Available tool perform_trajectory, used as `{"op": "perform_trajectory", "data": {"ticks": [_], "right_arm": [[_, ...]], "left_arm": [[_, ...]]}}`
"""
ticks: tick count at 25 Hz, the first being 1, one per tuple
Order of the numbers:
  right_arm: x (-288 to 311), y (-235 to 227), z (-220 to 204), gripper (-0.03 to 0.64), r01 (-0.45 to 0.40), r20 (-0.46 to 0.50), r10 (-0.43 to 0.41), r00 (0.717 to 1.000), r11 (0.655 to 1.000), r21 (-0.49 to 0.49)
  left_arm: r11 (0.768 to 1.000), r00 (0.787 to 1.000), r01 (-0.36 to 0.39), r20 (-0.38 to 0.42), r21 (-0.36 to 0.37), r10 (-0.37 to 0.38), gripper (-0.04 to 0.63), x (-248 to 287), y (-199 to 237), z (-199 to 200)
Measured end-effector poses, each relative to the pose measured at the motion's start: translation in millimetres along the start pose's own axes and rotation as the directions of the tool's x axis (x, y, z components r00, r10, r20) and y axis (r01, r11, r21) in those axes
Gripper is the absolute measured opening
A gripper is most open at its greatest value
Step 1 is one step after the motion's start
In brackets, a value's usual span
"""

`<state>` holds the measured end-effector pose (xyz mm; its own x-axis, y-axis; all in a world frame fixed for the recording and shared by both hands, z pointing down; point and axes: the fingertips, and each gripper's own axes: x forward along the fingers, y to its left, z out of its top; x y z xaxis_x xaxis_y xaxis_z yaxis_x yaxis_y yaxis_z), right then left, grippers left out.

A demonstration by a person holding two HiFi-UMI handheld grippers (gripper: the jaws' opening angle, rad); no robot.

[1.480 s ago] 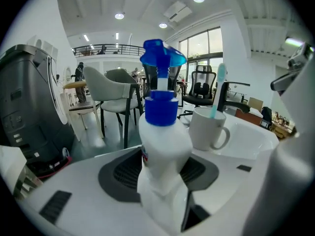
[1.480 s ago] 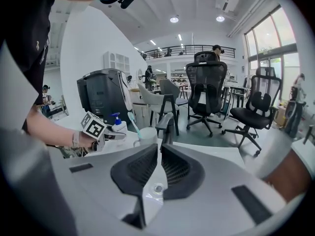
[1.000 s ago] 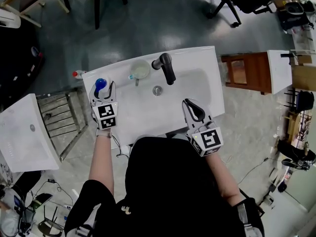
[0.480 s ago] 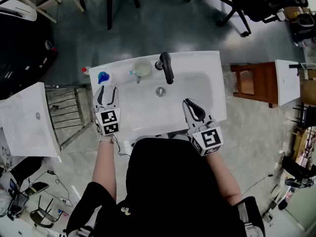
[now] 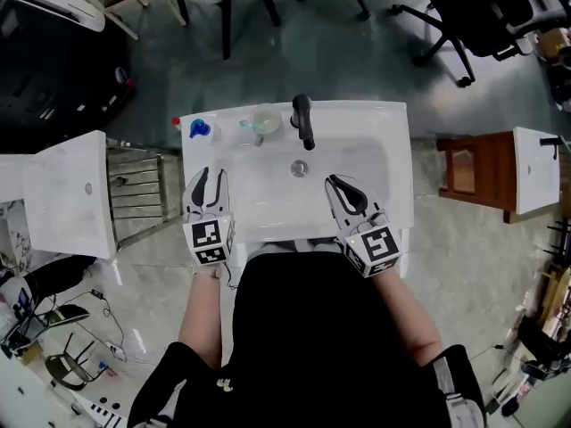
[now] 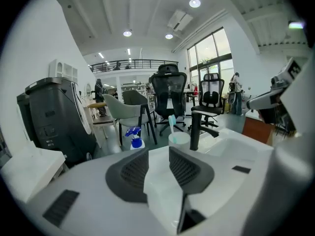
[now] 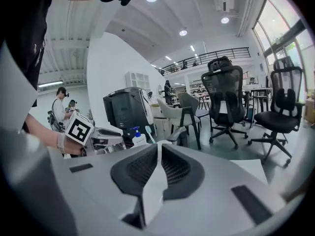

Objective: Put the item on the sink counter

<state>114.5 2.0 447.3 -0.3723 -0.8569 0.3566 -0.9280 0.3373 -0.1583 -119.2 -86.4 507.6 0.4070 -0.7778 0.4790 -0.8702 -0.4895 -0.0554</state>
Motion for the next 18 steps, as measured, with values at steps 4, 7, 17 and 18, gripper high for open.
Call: {"op": "perform_trajectory", "data": {"ticks": [4, 7, 17, 18], "right_arm": [[-2.4, 3.4, 5.4, 0.044, -0.05, 0.022, 0.05, 0.999, 0.999, -0.008], [-4.1, 9.3, 6.7, 0.044, -0.094, 0.031, 0.094, 0.995, 0.996, -0.013], [-7.3, 32.9, 15.5, 0.043, -0.223, 0.046, 0.226, 0.973, 0.973, -0.056], [-7.2, 34.0, 16.2, 0.044, -0.23, 0.046, 0.232, 0.972, 0.971, -0.059]], "left_arm": [[1.0, 1.0, 0.007, 0.021, -0.028, -0.006, 0.096, -25.7, -21.2, 11.4], [0.999, 0.999, 0.02, 0.042, -0.047, -0.018, 0.047, -43.2, -41.3, 19.8], [0.979, 0.989, 0.142, 0.07, -0.146, -0.133, 0.021, -72.7, -103.9, 35.2], [0.978, 0.988, 0.147, 0.07, -0.149, -0.138, 0.021, -74.0, -107.4, 35.7]]}}
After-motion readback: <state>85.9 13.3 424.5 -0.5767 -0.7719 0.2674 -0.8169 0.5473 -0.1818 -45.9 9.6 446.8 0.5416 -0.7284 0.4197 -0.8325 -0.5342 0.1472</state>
